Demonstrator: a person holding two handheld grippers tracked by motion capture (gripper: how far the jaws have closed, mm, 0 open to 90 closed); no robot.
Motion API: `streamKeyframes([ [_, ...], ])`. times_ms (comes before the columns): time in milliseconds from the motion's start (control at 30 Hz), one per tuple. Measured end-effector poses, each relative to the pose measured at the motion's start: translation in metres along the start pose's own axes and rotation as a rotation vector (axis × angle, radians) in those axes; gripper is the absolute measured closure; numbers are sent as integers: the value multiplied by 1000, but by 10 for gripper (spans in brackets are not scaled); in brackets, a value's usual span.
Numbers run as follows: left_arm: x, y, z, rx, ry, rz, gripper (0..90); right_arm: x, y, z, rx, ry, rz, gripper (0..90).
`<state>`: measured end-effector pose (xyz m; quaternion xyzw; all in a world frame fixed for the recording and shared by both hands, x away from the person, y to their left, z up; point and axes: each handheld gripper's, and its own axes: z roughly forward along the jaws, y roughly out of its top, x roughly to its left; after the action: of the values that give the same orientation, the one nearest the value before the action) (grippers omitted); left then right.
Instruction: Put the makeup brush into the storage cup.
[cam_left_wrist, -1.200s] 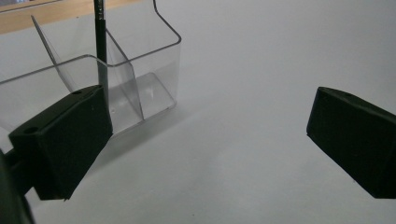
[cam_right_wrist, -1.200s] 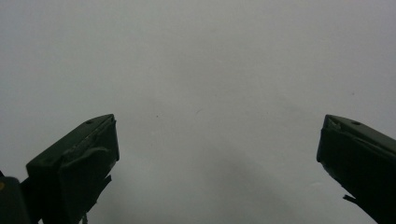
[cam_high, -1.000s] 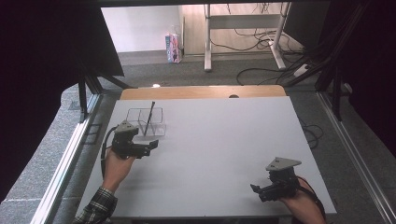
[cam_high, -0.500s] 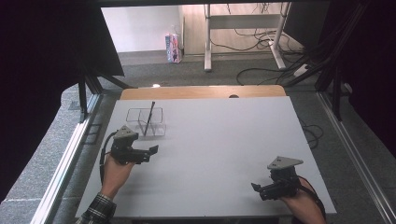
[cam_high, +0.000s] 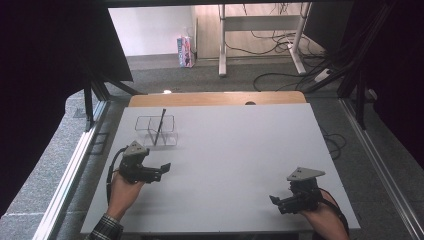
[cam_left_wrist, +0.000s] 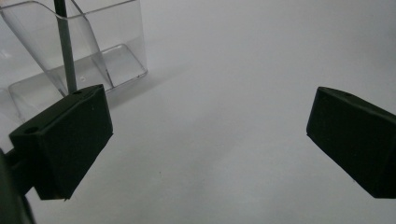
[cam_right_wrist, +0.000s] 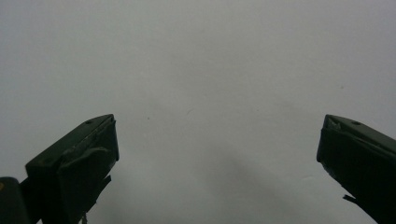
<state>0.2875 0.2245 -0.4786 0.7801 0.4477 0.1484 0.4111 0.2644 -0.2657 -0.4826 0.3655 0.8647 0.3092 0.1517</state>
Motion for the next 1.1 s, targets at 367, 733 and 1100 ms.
streamKeyframes([
  [367, -5, -10, -7, 1, -3, -3, 5, 0, 0, 0, -1, -5, 4, 0],
  [733, -10, -21, -15, 0, -14, -17, 2, 0, 0, 0, 2, -6, 1, 0],
  [1100, -13, -33, -26, 0, -6, -28, 0, 0, 0, 0, 4, -5, 0, 0],
])
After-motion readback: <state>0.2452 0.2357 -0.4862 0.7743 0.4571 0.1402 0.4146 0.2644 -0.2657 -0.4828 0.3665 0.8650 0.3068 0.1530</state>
